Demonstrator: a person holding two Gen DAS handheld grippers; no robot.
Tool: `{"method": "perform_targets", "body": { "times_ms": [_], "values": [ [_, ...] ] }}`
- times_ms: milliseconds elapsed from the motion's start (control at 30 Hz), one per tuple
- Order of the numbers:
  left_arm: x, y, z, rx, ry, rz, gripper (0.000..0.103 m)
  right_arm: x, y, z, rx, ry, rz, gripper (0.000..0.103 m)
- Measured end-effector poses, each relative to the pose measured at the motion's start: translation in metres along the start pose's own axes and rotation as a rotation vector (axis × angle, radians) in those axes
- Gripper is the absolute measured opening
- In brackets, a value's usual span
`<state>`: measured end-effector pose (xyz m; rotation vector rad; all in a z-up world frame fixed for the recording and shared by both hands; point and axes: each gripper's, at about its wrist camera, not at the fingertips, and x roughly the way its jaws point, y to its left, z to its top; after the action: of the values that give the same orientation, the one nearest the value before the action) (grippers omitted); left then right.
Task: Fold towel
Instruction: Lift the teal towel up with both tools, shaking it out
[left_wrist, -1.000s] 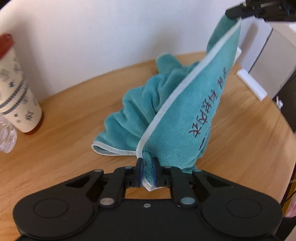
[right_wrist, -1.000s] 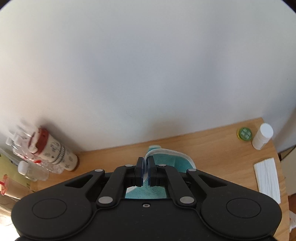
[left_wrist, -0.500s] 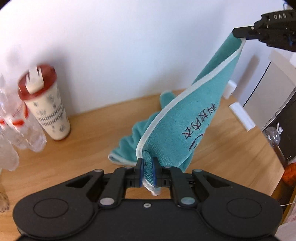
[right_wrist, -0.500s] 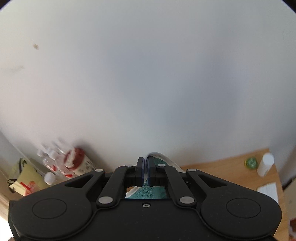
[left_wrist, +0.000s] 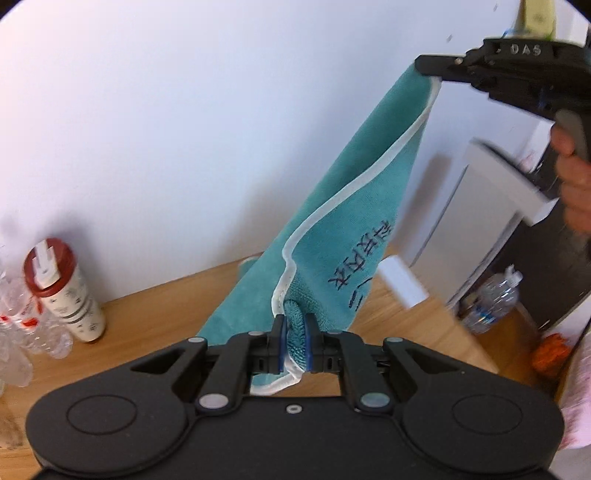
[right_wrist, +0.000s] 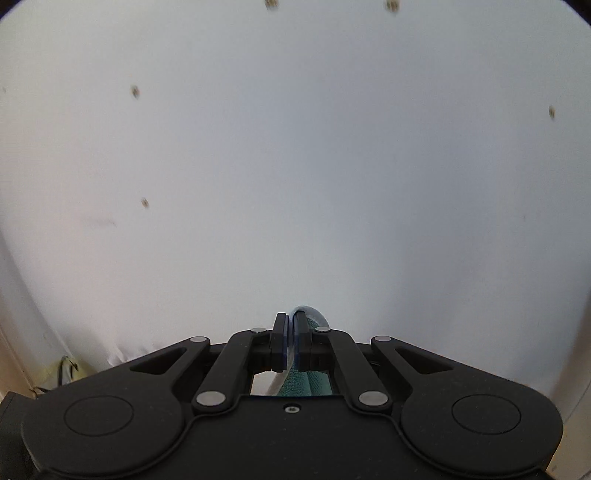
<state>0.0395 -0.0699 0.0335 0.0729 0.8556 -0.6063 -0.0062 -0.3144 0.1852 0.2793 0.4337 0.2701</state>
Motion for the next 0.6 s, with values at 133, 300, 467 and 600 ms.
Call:
{"method": "perform_targets", "body": {
  "times_ms": [133, 300, 467, 600],
  "values": [
    [-0.014, -0.021, 0.003, 0.005, -0.019, -0.044, 0.009, 0.001, 0.015, 0.009, -0.053, -0.023, 0.024, 0.003],
    [-0.012, -0.018, -0.019, -0.03, 0.018, -0.004, 0.009, 0.06, 0.042, -0.009, -0.068, 0.092, 0.113, 0.003],
    [-0.002, 0.023, -0.062, -0.19, 0.106, 0.101, 0.009, 0.13, 0.083, -0.055, -0.077, 0.257, 0.225, 0.002],
    [0.0, 0.062, -0.1, -0.303, 0.171, 0.228, 0.009, 0.178, 0.128, -0.099, -0.09, 0.366, 0.355, 0.003]
  ]
}}
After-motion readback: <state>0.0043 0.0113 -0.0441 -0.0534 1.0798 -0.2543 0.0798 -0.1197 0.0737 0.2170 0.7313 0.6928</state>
